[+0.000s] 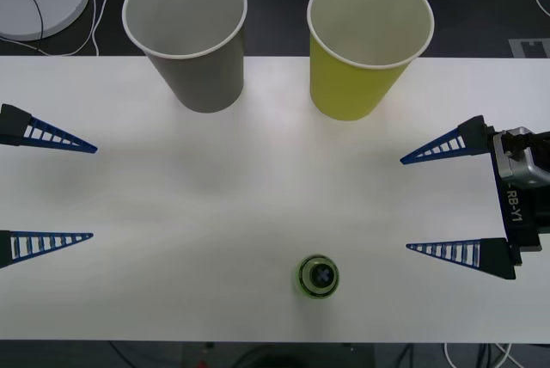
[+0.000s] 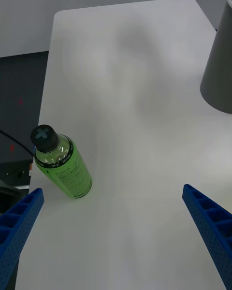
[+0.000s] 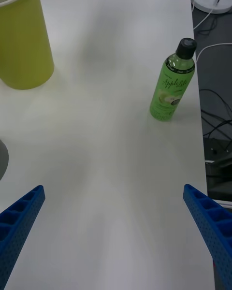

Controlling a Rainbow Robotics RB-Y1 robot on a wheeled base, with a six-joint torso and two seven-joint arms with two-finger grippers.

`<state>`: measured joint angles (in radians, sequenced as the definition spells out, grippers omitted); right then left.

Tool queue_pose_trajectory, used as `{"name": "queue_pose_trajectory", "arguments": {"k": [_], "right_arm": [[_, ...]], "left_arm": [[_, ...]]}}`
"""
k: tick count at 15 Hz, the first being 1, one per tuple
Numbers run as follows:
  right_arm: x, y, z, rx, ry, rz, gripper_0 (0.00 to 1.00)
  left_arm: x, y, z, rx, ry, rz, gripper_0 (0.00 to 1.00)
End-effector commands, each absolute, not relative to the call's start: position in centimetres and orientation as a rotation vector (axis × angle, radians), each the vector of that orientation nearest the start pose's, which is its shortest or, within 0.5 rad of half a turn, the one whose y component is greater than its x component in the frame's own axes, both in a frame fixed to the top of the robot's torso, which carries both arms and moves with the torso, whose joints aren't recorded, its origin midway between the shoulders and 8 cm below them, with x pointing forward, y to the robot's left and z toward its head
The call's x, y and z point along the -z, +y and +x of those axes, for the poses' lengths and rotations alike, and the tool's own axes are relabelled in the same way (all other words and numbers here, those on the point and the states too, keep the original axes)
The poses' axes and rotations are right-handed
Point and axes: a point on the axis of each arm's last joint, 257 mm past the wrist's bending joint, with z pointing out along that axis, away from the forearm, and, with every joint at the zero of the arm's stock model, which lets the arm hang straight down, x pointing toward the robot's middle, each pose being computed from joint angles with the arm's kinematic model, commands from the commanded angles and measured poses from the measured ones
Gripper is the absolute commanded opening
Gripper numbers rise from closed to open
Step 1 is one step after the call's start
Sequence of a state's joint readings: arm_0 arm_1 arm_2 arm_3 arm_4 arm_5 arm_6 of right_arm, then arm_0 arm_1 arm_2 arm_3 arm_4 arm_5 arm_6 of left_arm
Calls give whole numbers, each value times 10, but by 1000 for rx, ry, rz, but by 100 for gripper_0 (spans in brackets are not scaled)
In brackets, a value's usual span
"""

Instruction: Put the can into the green bin and the plastic bottle into the gray bin

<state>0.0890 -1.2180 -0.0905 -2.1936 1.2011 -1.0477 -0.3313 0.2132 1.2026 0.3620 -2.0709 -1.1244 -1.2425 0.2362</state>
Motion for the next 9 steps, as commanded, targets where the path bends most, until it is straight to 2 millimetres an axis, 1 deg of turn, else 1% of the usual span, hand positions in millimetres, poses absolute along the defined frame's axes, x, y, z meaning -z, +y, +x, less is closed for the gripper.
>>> {"name": "queue_pose_trajectory", "arguments": {"k": [1,3,4,6,8,9], "right_arm": [[119,-179,318,-456,1499,-1632,100],[119,-179,318,-456,1499,-1632,100],[130,-178,311,-506,1530,-1607,100],[123,-177,310,-555,1525,-1555,100],[121,-177,310,-560,1518,-1539,100],[120,-181,311,-551,1519,-1520,100]], "left_arm": [[100,253,321,382,1557,1617,100],[100,253,321,382,1557,1617,100],[100,253,321,382,1557,1617,100],[100,253,321,382,1557,1617,100],[100,253,321,382,1557,1617,100],[100,253,321,382,1557,1617,100]]}}
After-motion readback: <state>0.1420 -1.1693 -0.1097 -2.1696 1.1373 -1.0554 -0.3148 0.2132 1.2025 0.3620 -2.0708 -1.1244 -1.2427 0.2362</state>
